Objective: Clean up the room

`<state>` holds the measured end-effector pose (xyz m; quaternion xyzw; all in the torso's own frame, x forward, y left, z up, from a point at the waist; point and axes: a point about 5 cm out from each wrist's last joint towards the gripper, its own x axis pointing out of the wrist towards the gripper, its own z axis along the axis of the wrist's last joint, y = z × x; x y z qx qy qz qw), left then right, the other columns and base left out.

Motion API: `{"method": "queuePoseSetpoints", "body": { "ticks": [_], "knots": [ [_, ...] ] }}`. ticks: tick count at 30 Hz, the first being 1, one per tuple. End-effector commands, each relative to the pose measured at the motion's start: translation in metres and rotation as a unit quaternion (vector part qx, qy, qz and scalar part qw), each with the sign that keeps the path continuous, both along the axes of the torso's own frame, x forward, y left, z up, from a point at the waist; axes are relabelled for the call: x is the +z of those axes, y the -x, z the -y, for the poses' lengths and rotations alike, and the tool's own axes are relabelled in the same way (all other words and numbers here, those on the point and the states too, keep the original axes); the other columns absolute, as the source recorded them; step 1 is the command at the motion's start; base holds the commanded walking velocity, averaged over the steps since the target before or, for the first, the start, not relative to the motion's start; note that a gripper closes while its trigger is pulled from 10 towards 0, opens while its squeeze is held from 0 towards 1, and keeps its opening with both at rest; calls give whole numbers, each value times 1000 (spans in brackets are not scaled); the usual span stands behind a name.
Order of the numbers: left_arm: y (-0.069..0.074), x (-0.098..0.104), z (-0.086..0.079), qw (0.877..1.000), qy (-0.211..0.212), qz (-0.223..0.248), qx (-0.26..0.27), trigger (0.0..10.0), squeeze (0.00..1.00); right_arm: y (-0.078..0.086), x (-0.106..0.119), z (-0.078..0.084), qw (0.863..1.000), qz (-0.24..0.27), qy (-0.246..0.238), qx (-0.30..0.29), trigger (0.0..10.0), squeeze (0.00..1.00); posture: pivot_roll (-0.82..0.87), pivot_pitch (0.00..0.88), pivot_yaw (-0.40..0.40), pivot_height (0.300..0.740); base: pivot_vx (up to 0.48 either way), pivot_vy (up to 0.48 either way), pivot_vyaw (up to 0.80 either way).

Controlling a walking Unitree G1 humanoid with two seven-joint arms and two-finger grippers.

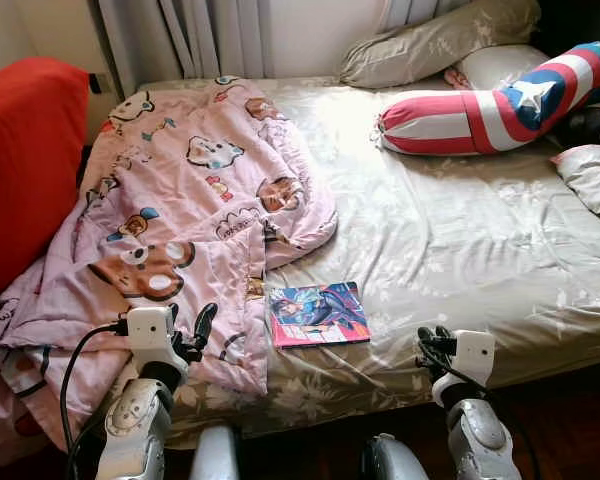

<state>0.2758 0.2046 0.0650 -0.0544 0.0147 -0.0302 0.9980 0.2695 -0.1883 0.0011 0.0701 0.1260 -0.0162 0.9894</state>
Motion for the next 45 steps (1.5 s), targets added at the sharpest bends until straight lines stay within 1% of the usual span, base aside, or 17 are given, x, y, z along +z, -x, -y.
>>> {"method": "queuePoseSetpoints", "body": {
  "ticks": [1, 3, 10, 13, 17, 19, 23, 27, 45],
  "knots": [
    [0, -1, 1, 1000, -5, -4, -8, 10000, 0, 0, 0, 2, 1000, 2, -1, -2, 10000, 0, 61, 60, -41, 591, 0, 0, 0],
    [0, -1, 1, 1000, -5, -4, -8, 10000, 0, 0, 2, 3, 1000, 12, -4, -4, 10000, 0, 61, 60, -41, 591, 0, 0, 0],
    [-1, 1, 1, 1000, -7, -1, -3, 10000, 0, -1, 3, 3, 1000, 14, -6, 0, 10000, 0, 62, 55, -41, 591, 37, 0, 0],
    [-2, 2, 0, 1000, -6, 2, -3, 10000, 0, 0, 2, 0, 1000, 13, -9, 10, 10000, 0, 64, 54, -42, 591, 289, 0, 0],
    [-2, 3, -1, 1000, -9, 3, -3, 10000, 0, 1, 1, -5, 999, 13, 2, 32, 10000, 0, 69, 54, -41, 591, 327, 0, 0],
    [-2, 3, -2, 1000, -11, 2, -3, 10000, 0, 2, 1, -6, 999, 14, 1, 39, 10000, 0, 67, 54, -39, 591, 332, 0, 609],
    [-2, 3, -1, 1000, -12, 2, -4, 10000, 0, 2, 0, -7, 999, 13, -8, 37, 10000, 0, 67, 54, -37, 591, 329, 0, 675],
    [-3, 3, 0, 1000, -11, 3, -6, 10000, 0, 2, -1, -7, 999, 11, -23, 29, 10000, 0, 67, 54, -37, 591, 337, 0, 0],
    [-2, 3, -1, 1000, -13, 1, -8, 10000, 0, 1, 0, -6, 999, 10, -21, 34, 10000, 0, 68, 66, -33, 591, 346, 0, 0]
  ]
}}
